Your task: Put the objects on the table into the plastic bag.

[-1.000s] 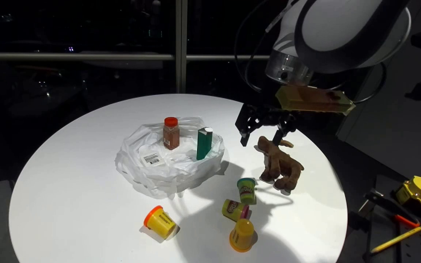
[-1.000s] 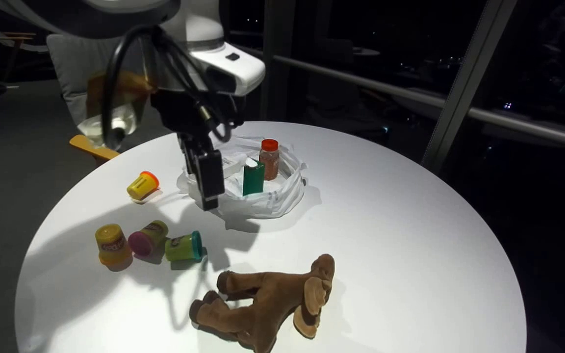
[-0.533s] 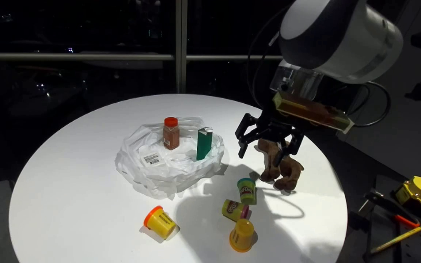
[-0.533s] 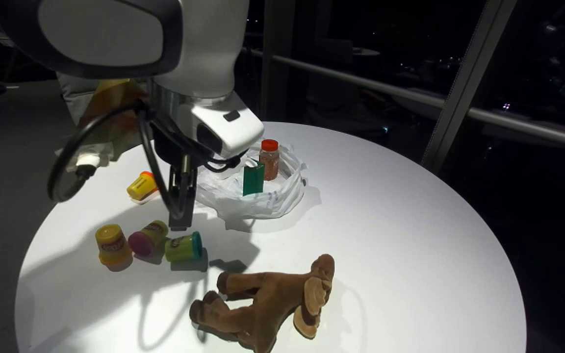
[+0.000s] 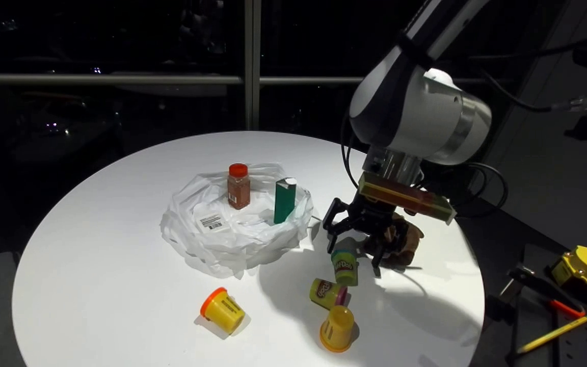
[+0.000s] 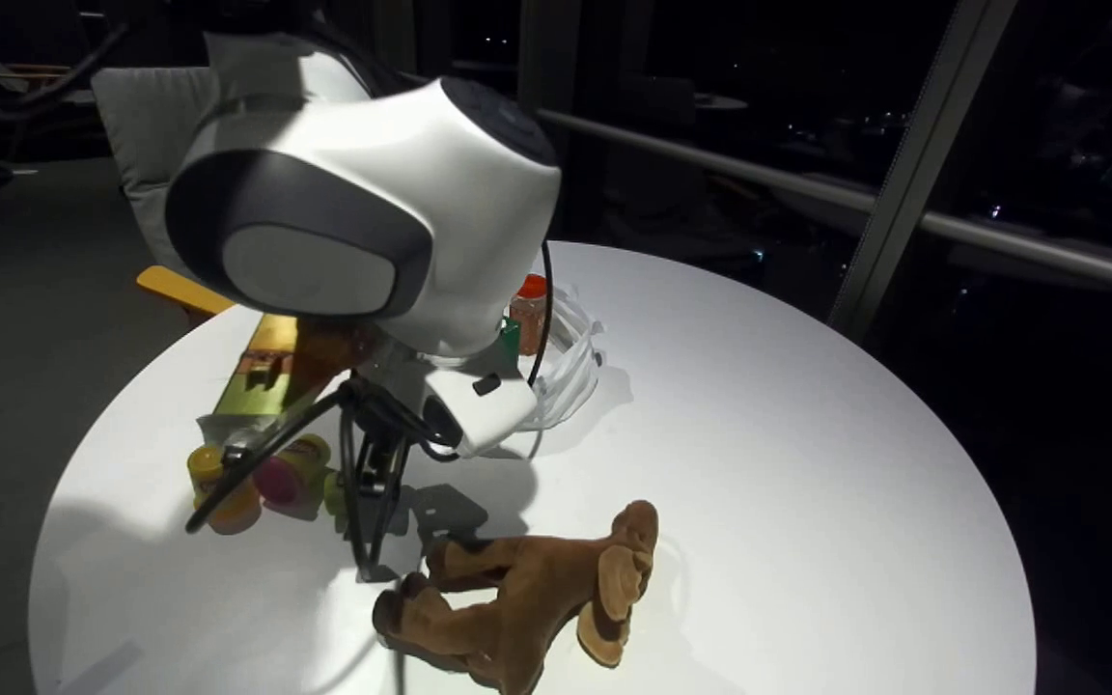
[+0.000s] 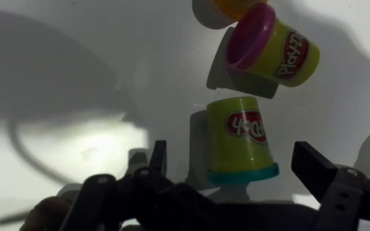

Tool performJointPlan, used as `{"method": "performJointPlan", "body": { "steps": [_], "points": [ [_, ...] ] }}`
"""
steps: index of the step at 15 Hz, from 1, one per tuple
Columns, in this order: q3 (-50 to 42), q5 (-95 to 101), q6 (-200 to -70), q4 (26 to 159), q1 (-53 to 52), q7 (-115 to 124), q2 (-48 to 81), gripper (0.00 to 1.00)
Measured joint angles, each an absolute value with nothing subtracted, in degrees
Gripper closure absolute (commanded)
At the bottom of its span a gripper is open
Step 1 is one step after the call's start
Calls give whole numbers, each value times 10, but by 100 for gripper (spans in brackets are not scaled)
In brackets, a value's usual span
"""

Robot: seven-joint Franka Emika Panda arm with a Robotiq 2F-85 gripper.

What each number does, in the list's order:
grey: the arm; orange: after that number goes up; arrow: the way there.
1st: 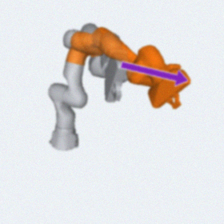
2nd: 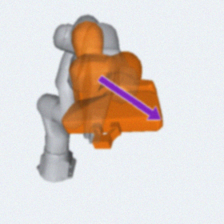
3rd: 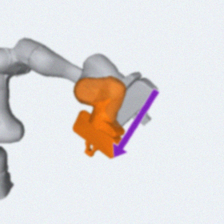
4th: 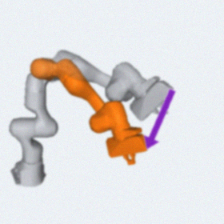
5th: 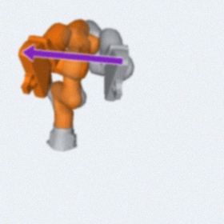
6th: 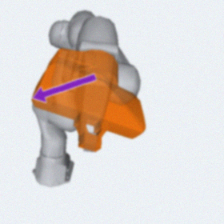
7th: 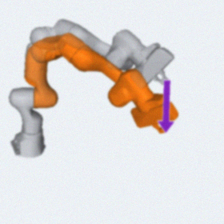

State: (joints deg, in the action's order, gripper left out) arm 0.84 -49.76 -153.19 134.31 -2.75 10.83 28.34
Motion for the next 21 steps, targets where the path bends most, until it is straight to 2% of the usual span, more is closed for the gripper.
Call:
{"method": "performJointPlan", "body": {
  "steps": [3, 4, 6, 12, 13, 14, 15, 17, 21],
  "points": [
    [12, -481, -1532, 1323, -28, 108, 319, 0],
    [12, -474, -1532, 1319, -28, 108, 325, 22],
    [16, -464, -1534, 1313, -30, 109, 333, 33],
    [43, -461, -1568, 1297, -64, 124, 343, 80],
    [42, -456, -1577, 1297, -69, 131, 343, 84],
    [40, -446, -1587, 1297, -76, 142, 343, 81],
    [36, -434, -1595, 1299, -84, 157, 343, 87],
    [24, -407, -1610, 1301, -100, 189, 343, 91],
    [-22, -329, -1621, 1311, -136, 266, 343, 86]
  ]
}}
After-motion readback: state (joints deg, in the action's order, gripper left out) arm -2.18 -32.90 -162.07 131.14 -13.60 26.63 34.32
